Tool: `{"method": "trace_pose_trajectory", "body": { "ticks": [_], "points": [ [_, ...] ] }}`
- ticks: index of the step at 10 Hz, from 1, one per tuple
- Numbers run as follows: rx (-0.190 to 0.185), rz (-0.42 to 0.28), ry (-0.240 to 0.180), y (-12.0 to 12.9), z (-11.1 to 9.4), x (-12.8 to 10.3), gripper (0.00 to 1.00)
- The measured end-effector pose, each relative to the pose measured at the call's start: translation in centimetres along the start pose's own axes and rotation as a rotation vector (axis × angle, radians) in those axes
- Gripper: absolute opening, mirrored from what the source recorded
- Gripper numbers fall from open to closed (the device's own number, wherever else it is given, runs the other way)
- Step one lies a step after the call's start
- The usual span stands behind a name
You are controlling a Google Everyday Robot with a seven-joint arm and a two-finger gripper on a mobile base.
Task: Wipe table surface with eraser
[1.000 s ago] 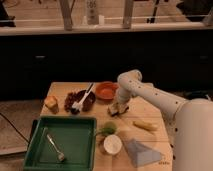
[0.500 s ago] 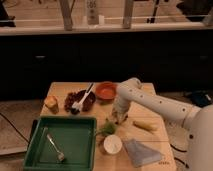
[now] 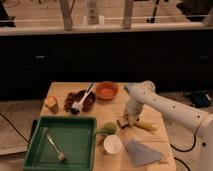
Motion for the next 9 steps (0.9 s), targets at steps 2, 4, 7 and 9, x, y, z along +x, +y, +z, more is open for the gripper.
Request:
{"method": "trace_pose_trajectory", "body": {
  "ticks": [2, 4, 7, 9],
  "points": [
    [0.011, 0.034, 0.008, -2.3, -0.3, 1.5, 0.0],
    [0.024, 0.045, 0.01, -5.1, -0.6, 2.2, 0.0],
    [0.027, 0.003, 0.001, -7.7, -0.7, -0.3, 0.0],
    [0.02, -0.06, -0.009, -8.5, -0.6, -3.3, 0.0]
  ]
}}
